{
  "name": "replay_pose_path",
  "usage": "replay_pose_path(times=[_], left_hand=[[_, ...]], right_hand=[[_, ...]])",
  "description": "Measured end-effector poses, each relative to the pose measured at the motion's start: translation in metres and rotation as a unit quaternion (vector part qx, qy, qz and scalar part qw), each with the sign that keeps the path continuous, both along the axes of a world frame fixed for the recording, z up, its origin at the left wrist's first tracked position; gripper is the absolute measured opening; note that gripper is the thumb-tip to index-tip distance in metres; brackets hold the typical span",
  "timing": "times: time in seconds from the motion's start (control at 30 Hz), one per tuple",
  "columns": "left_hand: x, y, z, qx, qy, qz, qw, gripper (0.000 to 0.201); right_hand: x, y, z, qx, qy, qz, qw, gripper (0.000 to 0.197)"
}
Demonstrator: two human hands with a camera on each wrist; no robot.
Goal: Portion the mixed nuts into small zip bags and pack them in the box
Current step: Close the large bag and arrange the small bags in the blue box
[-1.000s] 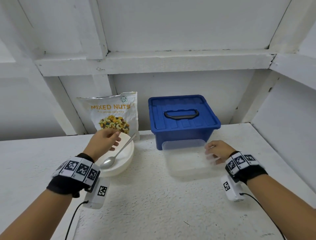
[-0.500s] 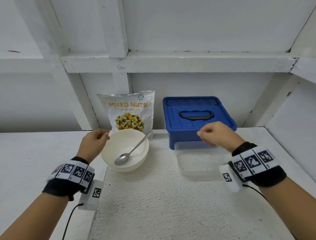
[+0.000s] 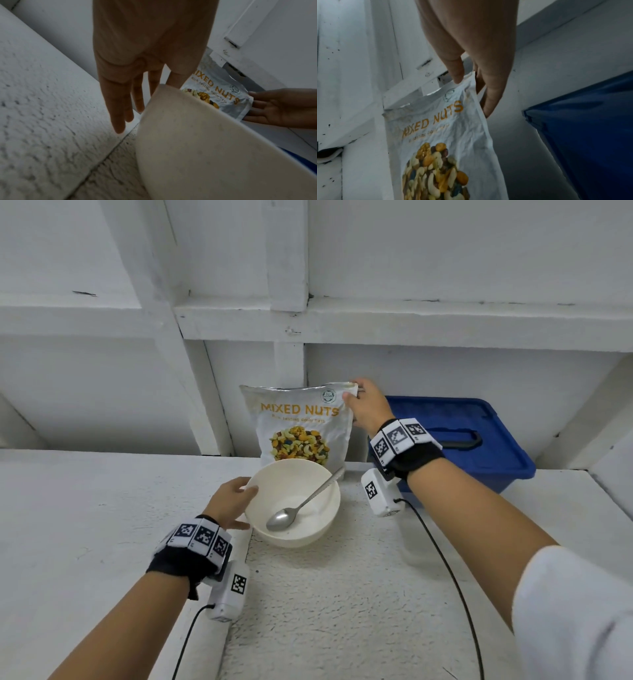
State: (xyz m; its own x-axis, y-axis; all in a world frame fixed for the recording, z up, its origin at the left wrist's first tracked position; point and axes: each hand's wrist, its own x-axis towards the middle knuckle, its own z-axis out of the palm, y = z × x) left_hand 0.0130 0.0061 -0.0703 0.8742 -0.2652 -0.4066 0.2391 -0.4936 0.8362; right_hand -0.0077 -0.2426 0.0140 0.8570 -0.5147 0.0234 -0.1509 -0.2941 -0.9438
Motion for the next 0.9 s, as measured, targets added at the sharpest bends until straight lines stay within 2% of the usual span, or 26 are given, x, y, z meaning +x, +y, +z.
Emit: replay_pose_path(times=[0.13, 0.37, 0.57, 0.73, 0.83, 0.9], left_hand=[[0.001, -0.001, -0.004, -0.02, -0.006, 0.014, 1.0, 0.032], [-0.013, -0.012, -0.009, -0.062, 0.012, 0.006, 0.998, 0.028], [-0.024, -0.031, -0.011, -0.082, 0.025, 0.001, 0.996, 0.03], [-0.025, -0.036, -0.01, -0.082, 0.032, 0.005, 0.996, 0.03], [-0.024, -0.033, -0.012, -0.069, 0.032, -0.008, 0.997, 0.035], [-0.023, -0.031, -0.01, -0.049, 0.013, -0.014, 0.999, 0.039]], right_hand=[[0.0, -0.001, 0.0, 0.041, -0.021, -0.005, 0.999, 0.012], [-0.019, -0.028, 0.001, 0.078, -0.051, 0.019, 0.995, 0.009], [-0.026, -0.041, -0.006, 0.104, -0.056, 0.004, 0.993, 0.012], [-0.026, -0.042, -0.005, 0.116, -0.046, -0.004, 0.992, 0.029], [-0.03, -0.045, -0.007, 0.101, -0.042, -0.006, 0.994, 0.035], [-0.039, -0.044, -0.004, 0.058, -0.03, -0.001, 0.998, 0.041]])
